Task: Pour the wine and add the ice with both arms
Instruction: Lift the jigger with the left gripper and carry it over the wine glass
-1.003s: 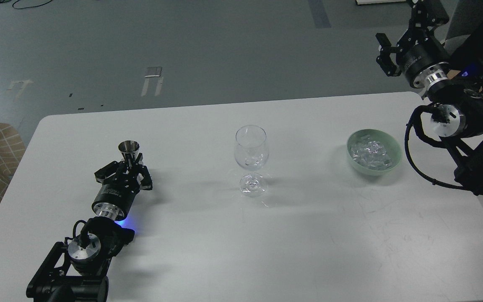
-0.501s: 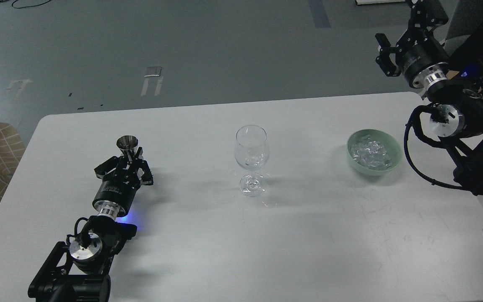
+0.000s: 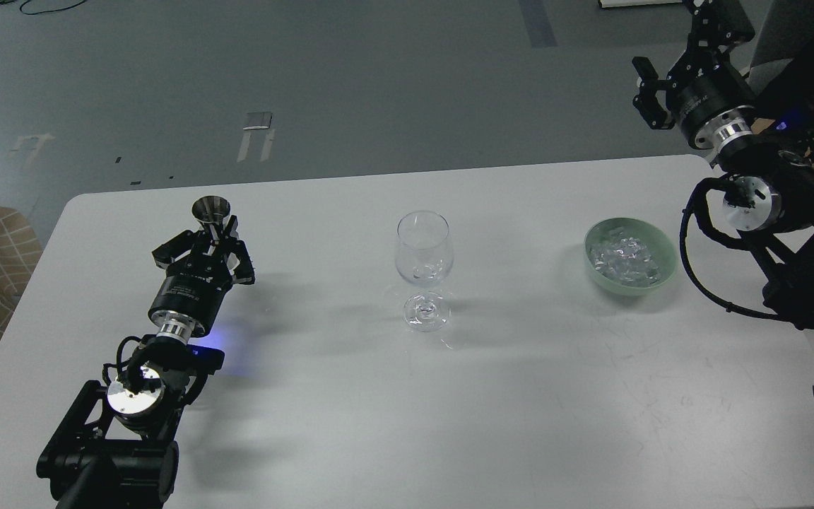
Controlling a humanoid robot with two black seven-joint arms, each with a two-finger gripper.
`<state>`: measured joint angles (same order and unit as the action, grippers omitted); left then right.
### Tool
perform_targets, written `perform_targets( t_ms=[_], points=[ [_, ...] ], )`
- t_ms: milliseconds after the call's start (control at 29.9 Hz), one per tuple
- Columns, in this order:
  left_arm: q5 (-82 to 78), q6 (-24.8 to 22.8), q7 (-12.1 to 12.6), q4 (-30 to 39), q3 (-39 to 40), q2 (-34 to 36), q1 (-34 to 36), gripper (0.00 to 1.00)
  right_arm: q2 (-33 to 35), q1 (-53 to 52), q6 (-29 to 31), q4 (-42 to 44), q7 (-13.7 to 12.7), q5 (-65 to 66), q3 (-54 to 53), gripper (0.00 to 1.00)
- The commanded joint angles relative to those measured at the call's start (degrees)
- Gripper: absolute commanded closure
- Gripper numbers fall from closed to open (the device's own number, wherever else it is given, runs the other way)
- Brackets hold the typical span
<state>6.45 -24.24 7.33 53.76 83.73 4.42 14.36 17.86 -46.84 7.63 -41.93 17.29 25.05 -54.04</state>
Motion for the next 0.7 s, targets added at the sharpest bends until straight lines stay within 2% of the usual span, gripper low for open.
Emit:
perform_targets(
  t_ms=[0,67,668],
  points=[
    [-0.21,0.77,0.57,3.36,-0.84,0.41,0.14,1.00,-0.02,-0.01,0.02,0.01,-0.06,0.09,0.07,0.00],
    [-0.30,1.03,1.54,6.17,-2.85,1.37,-0.03,1.00,-0.02,-0.01,0.02,0.01,-0.06,0.09,0.07,0.00],
    [-4.60,10.09,1.89,20.16,-9.99,6.21,-1.88,1.00,-0.11,0.08,-0.07,0.10,-0.68,0.00,0.16,0.00]
  ],
)
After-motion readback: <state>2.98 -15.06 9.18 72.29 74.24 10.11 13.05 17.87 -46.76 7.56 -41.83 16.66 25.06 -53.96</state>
